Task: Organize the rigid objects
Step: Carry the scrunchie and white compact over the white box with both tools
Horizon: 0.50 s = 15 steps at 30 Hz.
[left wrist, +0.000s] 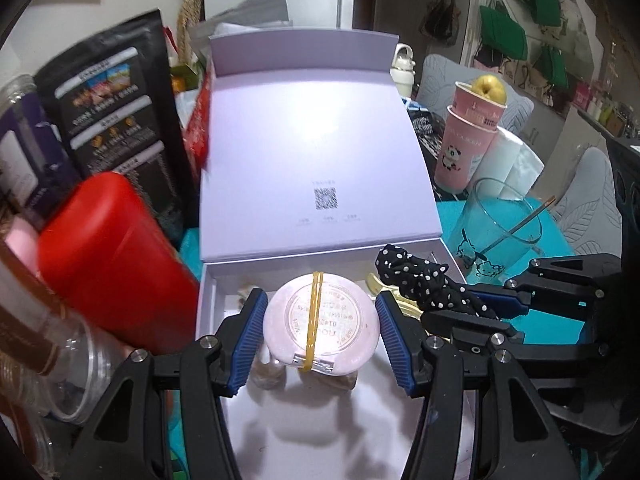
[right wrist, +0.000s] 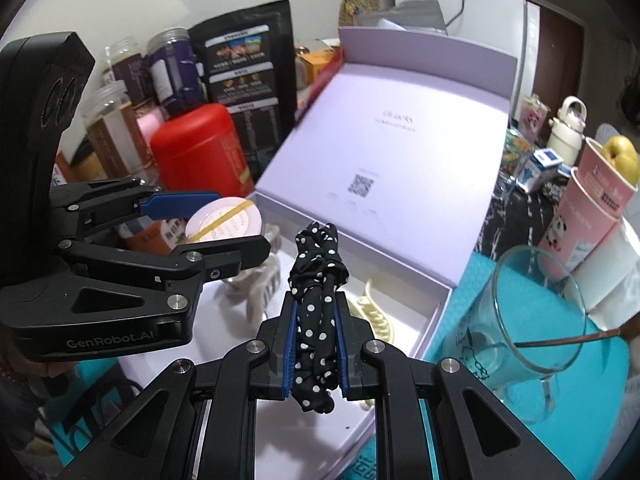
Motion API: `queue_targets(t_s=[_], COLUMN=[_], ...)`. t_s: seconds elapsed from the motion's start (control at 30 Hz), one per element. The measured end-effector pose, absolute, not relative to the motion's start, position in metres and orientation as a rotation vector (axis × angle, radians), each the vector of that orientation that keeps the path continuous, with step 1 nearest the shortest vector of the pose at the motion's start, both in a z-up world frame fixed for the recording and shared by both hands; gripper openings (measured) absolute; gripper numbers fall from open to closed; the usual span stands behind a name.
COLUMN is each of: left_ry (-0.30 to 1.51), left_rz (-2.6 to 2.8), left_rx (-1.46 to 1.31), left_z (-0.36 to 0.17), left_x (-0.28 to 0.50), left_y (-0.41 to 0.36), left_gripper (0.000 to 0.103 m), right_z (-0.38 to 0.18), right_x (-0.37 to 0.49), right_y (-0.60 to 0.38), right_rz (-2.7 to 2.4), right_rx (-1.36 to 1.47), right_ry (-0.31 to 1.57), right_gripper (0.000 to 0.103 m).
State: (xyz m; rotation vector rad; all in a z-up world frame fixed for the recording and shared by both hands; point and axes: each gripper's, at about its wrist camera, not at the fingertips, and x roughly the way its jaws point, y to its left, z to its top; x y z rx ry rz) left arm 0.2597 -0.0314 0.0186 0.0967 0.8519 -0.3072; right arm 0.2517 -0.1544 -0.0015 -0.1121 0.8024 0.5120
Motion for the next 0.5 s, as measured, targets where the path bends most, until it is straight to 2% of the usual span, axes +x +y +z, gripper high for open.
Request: queue_targets(t_s=[0.5], left_ry=[0.921], left_rz=[-0.275], left_rx=[0.199], left_z=[-0.009], left_x=[0.278], left_y=[-0.048], left_gripper=[0.055], right_z=[-0.029], right_x=[0.264], right_y=[-0.153], right_rz=[0.485], right_rx=[-0.148], right_ry=[0.847], right_gripper=[0.016])
